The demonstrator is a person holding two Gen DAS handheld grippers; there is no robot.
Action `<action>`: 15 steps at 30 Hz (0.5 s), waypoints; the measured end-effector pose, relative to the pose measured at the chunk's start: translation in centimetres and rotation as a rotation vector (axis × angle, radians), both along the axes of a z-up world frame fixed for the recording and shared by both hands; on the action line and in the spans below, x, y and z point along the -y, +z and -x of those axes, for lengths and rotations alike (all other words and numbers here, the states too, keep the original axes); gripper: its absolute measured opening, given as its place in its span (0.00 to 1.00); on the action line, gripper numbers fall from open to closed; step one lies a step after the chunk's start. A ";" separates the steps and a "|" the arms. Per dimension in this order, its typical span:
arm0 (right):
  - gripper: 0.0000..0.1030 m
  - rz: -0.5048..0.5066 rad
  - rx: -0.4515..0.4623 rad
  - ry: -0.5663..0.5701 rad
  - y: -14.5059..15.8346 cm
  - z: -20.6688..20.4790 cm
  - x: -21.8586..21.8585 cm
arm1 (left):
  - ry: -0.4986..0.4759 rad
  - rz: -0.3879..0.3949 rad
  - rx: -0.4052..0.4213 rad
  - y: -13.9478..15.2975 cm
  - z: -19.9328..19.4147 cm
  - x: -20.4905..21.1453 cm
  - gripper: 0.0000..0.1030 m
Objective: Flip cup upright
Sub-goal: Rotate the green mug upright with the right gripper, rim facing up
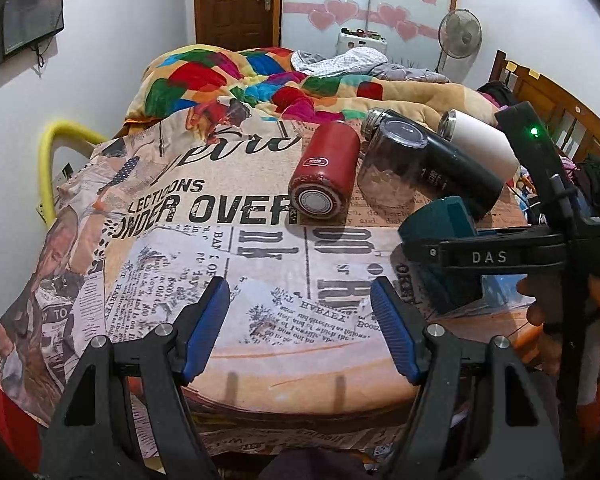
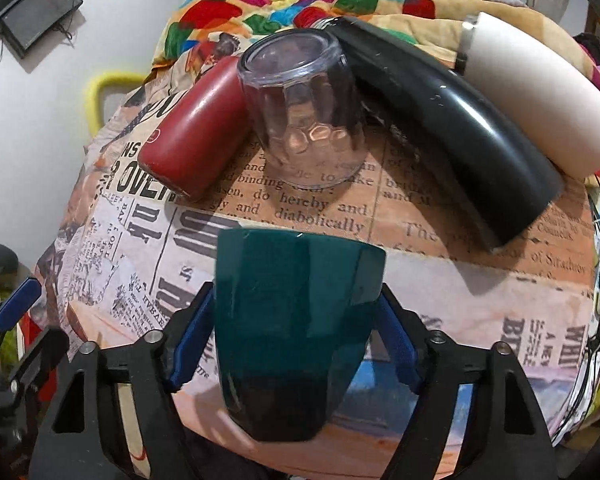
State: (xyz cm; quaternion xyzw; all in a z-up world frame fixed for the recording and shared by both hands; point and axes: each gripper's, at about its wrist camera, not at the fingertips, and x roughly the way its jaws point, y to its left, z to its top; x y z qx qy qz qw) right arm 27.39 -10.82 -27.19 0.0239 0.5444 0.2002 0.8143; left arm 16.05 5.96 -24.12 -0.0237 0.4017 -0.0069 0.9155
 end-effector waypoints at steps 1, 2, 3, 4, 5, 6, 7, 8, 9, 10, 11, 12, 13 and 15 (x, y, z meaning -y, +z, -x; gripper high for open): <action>0.71 -0.004 -0.004 0.002 0.0 0.0 0.1 | -0.001 0.001 0.001 0.1 0.0 0.1 0.70; 0.70 -0.006 -0.005 0.004 0.1 0.1 0.2 | -0.003 -0.001 0.003 0.2 0.0 0.2 0.70; 0.70 -0.008 -0.003 0.005 0.1 0.2 0.2 | -0.004 -0.005 0.007 0.3 0.0 0.4 0.70; 0.70 -0.011 0.002 0.006 0.3 0.4 0.3 | -0.005 -0.007 0.009 0.4 0.0 0.5 0.70; 0.70 -0.012 0.007 0.009 0.5 0.6 0.4 | -0.007 -0.010 0.011 0.6 0.0 0.6 0.70; 0.70 -0.012 0.015 0.013 0.7 0.7 0.4 | -0.009 -0.011 0.014 0.7 0.0 0.7 0.70; 0.70 -0.013 0.025 0.014 1.0 1.0 0.6 | -0.009 -0.013 0.016 0.8 0.0 0.8 0.70; 0.70 -0.013 0.035 0.015 1.3 1.0 0.6 | -0.010 -0.015 0.020 1.0 0.1 0.9 0.70; 0.70 -0.013 0.045 0.017 1.6 1.2 0.7 | -0.011 -0.015 0.024 1.2 0.1 1.0 0.70; 0.70 -0.014 0.059 0.019 2.0 1.4 0.8 | -0.012 -0.016 0.027 1.3 0.1 1.0 0.70; 0.70 -0.017 0.079 0.023 2.7 1.9 0.9 | -0.013 -0.017 0.033 1.5 0.2 1.2 0.70; 0.70 -0.018 0.087 0.026 3.0 1.9 1.0 | -0.013 -0.019 0.038 1.7 0.3 1.2 0.70; 0.70 -0.020 0.099 0.029 3.4 2.1 1.1 | -0.014 -0.019 0.042 1.9 0.3 1.3 0.70; 0.70 -0.025 0.124 0.029 4.2 2.4 1.2 | -0.018 -0.018 0.054 2.4 0.4 1.4 0.70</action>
